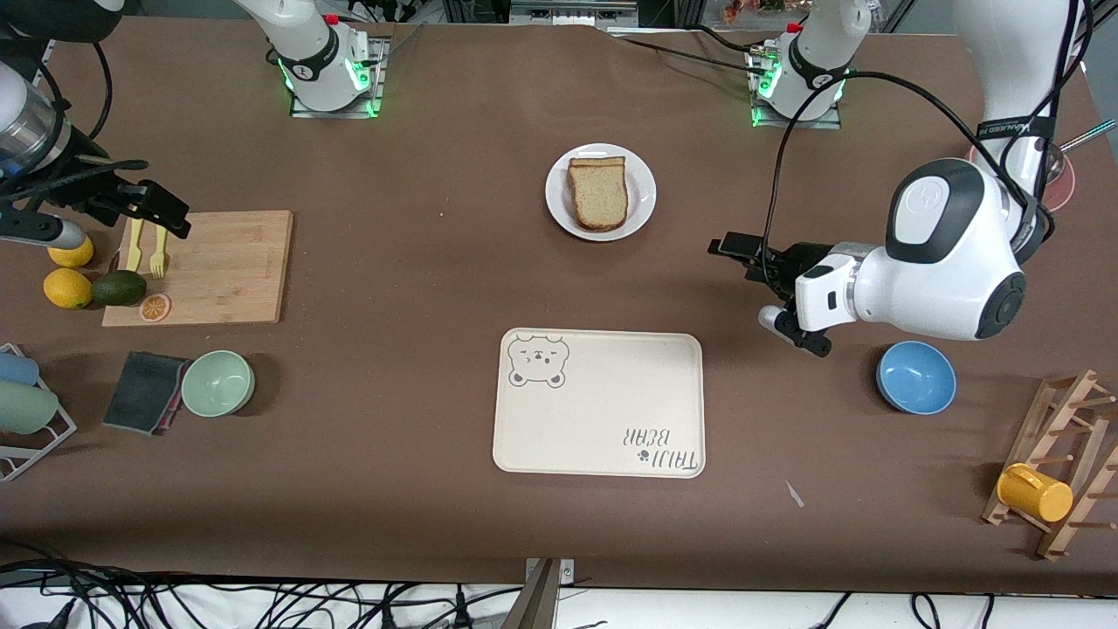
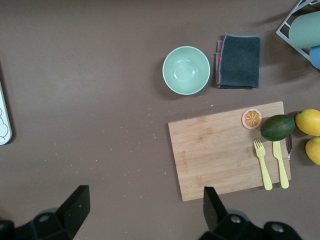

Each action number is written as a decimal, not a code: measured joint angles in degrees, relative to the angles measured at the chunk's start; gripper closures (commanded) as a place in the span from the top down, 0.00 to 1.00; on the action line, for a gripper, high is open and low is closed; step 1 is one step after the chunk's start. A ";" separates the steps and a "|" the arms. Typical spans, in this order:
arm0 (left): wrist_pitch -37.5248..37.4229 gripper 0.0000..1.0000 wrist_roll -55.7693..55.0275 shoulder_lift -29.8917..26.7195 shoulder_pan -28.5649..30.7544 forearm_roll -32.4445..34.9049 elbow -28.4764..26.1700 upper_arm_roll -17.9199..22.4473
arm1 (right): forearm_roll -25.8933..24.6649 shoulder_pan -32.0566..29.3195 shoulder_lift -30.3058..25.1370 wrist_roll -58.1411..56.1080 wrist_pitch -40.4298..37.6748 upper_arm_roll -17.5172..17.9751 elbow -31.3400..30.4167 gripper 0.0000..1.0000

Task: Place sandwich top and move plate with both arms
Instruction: 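Grasp the white plate rim with the left gripper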

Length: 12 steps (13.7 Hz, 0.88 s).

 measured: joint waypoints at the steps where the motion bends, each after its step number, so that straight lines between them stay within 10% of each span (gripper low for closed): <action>1: 1.12 1.00 0.05 0.95 -0.04 -0.53 -0.11 -0.04 | -0.03 -0.34 -0.07 -0.80 -0.01 -0.02 -0.15 1.00; 12: 10.28 0.99 26.83 6.30 -0.93 -9.61 -18.38 -3.31 | -0.04 -1.88 -0.11 -10.10 -0.30 0.48 -0.74 1.00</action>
